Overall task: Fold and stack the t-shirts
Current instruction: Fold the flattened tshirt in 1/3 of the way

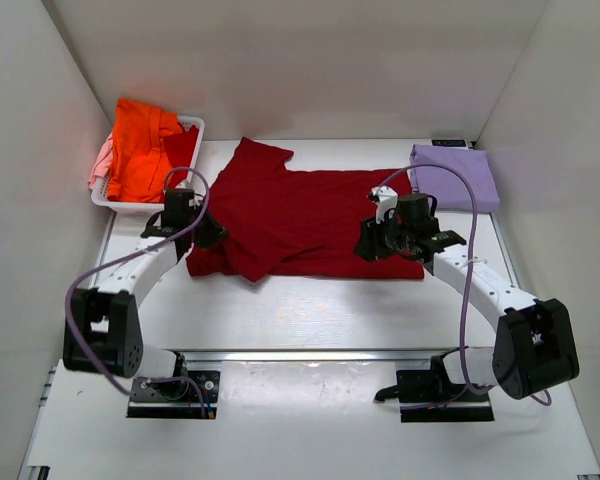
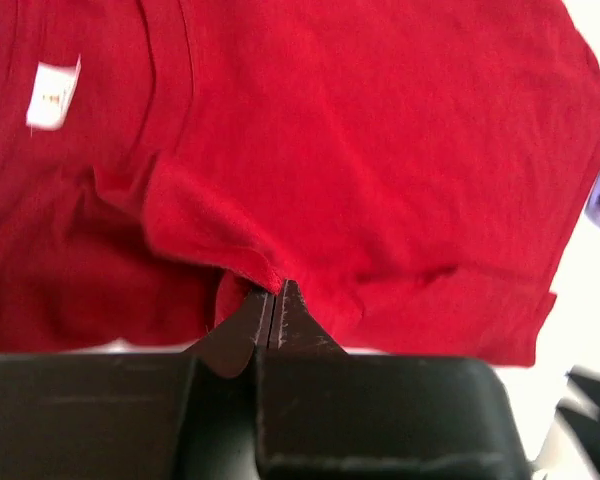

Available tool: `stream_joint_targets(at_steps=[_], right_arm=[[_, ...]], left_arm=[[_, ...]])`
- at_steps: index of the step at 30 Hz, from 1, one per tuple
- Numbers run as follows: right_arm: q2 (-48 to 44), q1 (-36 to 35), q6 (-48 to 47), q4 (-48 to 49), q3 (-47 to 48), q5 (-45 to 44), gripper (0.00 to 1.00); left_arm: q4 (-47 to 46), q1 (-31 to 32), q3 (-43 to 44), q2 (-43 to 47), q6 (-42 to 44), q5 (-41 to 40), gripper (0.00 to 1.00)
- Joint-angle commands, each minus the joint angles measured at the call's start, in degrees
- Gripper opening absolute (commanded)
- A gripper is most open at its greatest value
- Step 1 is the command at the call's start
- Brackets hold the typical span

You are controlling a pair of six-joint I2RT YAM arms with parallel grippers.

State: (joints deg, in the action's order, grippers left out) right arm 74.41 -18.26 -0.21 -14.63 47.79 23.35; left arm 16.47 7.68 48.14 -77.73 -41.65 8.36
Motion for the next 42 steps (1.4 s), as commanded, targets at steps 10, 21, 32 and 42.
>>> stream_joint_targets(at_steps=[10, 21, 32, 42], right_arm=[[-1.2, -0.02, 1.79, 3.04, -2.44, 1.96, 0.43], [0.03, 0.07, 1.88, 3.82, -2.35, 2.49, 0.42], [1.7, -0.63, 2.58, 5.49, -2.35, 0.03, 0.47], [14.79, 0.59, 10.04, 2.59, 3.45, -12.01, 0.17]], left_arm=[[-12.33, -2.76, 6.53, -11.29, -6.42, 2.62, 0.0], [-17.96, -5.31, 1.87, -9.28, -8.62, 4.12, 0.0], [-14.37, -7.16, -0.16, -9.1, -4.06, 2.8, 0.45], [-8.12, 4.79, -1.03, -14.01, 2.18, -3.08, 0.41]])
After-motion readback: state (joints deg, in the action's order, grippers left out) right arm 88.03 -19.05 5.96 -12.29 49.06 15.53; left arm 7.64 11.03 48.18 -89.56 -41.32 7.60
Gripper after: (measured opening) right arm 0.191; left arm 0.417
